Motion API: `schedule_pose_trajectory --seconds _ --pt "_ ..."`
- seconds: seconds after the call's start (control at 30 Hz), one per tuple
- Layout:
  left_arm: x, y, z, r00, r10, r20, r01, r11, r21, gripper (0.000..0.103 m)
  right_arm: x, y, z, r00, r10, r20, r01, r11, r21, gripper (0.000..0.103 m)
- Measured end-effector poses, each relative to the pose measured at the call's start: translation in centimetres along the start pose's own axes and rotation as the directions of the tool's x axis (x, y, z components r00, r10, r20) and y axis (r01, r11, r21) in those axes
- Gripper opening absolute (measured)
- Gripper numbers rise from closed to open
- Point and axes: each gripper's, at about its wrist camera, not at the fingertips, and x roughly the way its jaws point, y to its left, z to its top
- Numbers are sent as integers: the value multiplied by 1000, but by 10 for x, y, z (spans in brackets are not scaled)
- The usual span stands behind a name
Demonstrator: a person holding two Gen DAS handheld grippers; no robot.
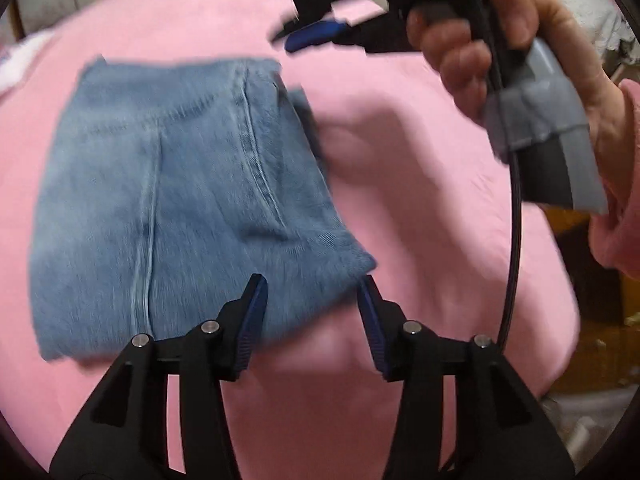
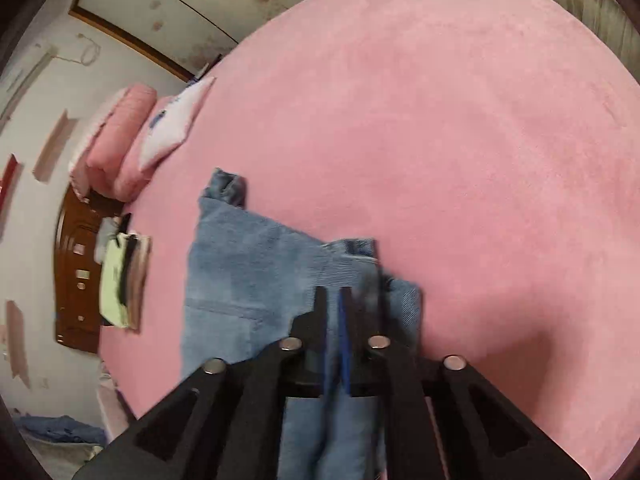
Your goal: Fold large clothes
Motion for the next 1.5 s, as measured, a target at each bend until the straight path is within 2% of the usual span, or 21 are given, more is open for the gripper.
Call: schedule_pose_trajectory --seconds 0.1,0.2,0.33,0.4,0.43,0.5,0.53,0.57,0.6,0.67,0.73,0.83,0.9,0.97,1.13,1.23,1.37,1.4,1.43,1.5 --pt "-15 14 -7 999 -28 -26 27 999 -40 44 -5 40 -27 999 34 -7 -34 999 4 30" --pt "-34 28 -9 1000 -4 -12 3 998 -65 46 3 73 -60 993 41 -112 -41 999 1 34" --pt "-54 63 3 999 38 16 -36 990 -136 50 18 84 -94 965 -86 -248 75 996 -54 34" --pt "-61 83 8 997 73 28 -67 981 -180 51 23 82 -109 941 -167 -295 152 986 -73 34" --pt "-63 92 9 996 82 39 -72 976 -204 51 23 77 -116 932 -182 -314 172 983 -57 34" --pt "-65 111 16 995 84 48 -69 965 -253 52 24 70 -124 933 -160 -323 168 986 -2 34" --pt "-64 121 19 995 88 48 -71 958 -279 52 22 66 -128 939 -138 -314 153 988 24 34" --pt "-64 128 19 994 98 47 -80 950 -303 52 23 62 -133 946 -127 -298 144 989 36 29" --pt "-66 139 23 993 113 43 -94 943 -319 52 21 61 -135 952 -138 -274 154 987 37 17" --pt "-65 154 30 989 144 37 -123 932 -340 52 17 60 -143 961 -156 -230 166 986 26 12" --pt "-65 163 29 984 174 31 -152 923 -355 52 -1 67 -149 985 -139 -99 142 990 20 9" --pt "-65 164 31 983 183 18 -165 920 -356 52 -45 73 -155 986 -163 40 163 987 -2 8" --pt "-66 166 30 983 185 6 -172 922 -348 52 -66 71 -163 976 -203 72 204 979 -5 8" --pt "-63 167 30 982 188 -10 -180 925 -335 52 -54 84 -175 967 -243 71 244 970 -5 8" --pt "-49 173 28 975 212 -67 -223 926 -306 52 -19 63 -195 942 -335 23 332 939 88 8" --pt "-43 178 23 969 225 -102 -245 921 -302 52 -11 62 -204 920 -389 40 384 918 100 9" --pt "-44 183 17 962 250 -109 -272 914 -303 52 -26 84 -209 896 -439 66 434 898 73 11" --pt "-44 181 16 961 254 -104 -274 912 -305 52 -36 89 -210 886 -456 84 451 890 66 19" --pt "-46 181 15 962 256 -97 -274 911 -310 52 -46 95 -210 873 -478 100 474 878 62 23" --pt "-52 181 11 967 246 -71 -255 911 -323 52 -68 109 -217 851 -504 148 506 862 29 23"
